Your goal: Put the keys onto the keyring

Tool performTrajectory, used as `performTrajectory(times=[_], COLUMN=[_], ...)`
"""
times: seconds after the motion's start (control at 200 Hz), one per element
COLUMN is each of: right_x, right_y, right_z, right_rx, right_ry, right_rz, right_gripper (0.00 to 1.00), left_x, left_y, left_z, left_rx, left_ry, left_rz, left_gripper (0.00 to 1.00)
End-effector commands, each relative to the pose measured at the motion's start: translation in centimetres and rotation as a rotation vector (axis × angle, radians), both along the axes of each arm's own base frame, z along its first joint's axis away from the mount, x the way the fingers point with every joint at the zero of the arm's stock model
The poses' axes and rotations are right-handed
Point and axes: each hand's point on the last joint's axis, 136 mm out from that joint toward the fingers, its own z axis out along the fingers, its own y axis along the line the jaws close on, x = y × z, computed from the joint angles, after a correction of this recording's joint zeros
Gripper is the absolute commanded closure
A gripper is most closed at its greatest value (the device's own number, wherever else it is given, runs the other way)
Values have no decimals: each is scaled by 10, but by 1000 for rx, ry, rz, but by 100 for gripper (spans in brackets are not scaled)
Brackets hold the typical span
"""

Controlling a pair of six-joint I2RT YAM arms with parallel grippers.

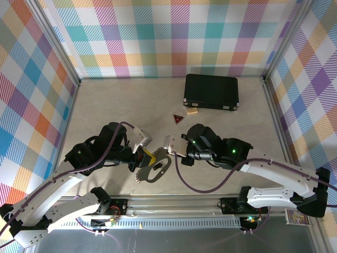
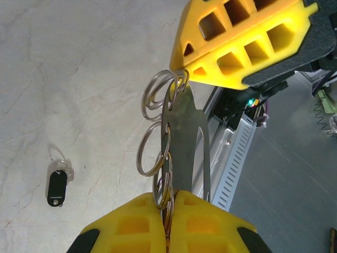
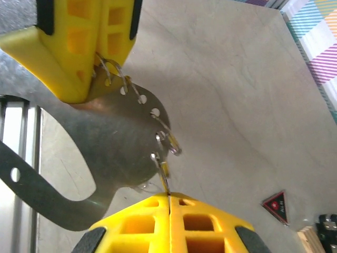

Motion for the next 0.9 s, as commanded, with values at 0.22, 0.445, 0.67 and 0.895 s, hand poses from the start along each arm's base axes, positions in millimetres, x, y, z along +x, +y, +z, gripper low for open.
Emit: performTrajectory(times=[0.22, 0.445, 0.67, 0.895], right_x=[-8, -31, -43, -43], right_y=[-4, -10, -21, -8], right_z=[13, 38, 41, 34], right_rx=[-7, 160, 218, 237], right_ry=[1, 78, 135, 176], right_rz=[41, 69, 63, 77], right_gripper=[97, 68, 59, 64], left_x=[-14, -16, -13, -12], left_y=[-5, -5, -7, -9], left_z=[8, 13, 13, 16], left_rx=[-50, -68, -72, -80], left_ry=[3, 8, 15, 18], left_rz=[-81, -79, -73, -71], left_gripper=[100, 100, 100, 100])
